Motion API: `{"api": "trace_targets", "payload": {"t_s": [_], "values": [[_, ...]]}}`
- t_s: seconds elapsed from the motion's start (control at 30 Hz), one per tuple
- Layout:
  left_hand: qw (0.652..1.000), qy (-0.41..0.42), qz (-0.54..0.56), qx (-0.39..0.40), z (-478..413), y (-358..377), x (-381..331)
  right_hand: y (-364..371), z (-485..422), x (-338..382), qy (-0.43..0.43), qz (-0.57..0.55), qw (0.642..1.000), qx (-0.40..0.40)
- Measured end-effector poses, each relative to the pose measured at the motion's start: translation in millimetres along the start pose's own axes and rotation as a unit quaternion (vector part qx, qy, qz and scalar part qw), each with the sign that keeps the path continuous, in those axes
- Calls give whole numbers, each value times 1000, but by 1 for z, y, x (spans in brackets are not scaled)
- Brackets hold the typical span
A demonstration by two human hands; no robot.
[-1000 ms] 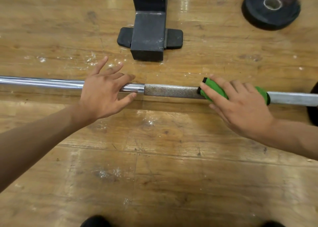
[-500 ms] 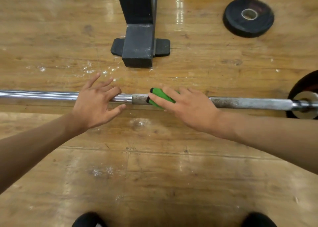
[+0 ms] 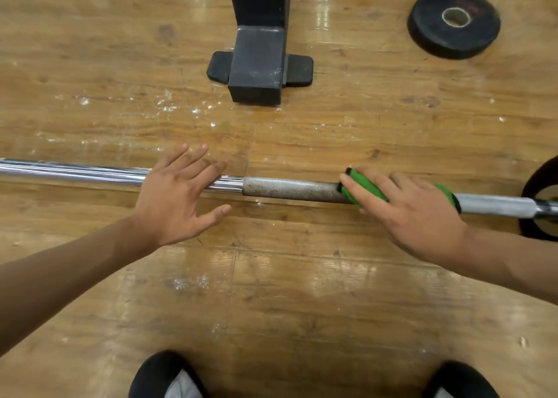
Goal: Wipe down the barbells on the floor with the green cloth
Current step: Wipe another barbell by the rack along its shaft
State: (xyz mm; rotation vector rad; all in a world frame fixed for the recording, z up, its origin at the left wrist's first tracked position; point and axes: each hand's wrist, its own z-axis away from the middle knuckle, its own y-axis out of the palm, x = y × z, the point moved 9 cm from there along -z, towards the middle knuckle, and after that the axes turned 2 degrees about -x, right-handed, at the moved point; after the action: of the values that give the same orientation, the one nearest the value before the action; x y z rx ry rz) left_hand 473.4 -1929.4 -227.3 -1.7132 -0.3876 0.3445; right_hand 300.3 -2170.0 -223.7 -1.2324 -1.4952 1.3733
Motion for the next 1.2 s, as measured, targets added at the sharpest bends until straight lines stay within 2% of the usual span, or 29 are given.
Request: {"api": "trace_targets", "payload": {"t_s": [0.23, 0.3, 0.43, 0.6, 0.7, 0.77, 0.93, 1.1, 1.2], "values": [[999, -21, 34, 10, 19, -6, -10, 6, -89, 93, -85, -7, 996, 18], [999, -25, 39, 12, 22, -7, -13, 12, -96, 103, -83, -18, 996, 35], [998, -27, 45, 22, 29, -7, -15, 5, -77, 87, -64, -31, 997, 11], [998, -25, 55, 30, 44, -6, -20, -8, 5, 38, -49, -33, 998, 1], [998, -19, 58, 26, 54, -9, -28, -1, 39, 22, -24, -26, 998, 53], [998, -14, 53, 17, 62, -11, -35, -3, 45, 26, -17, -29, 998, 60], [999, 3, 23, 25, 78, -11, -46, -12, 7, 79, -22, -88, 995, 47], [998, 0, 32, 56, 93, -11, -52, 2, -66, 161, -101, -74, 991, 53], [997, -1, 33, 65, 101, -12, -53, 0, -70, 169, -112, -101, 986, 70]]}}
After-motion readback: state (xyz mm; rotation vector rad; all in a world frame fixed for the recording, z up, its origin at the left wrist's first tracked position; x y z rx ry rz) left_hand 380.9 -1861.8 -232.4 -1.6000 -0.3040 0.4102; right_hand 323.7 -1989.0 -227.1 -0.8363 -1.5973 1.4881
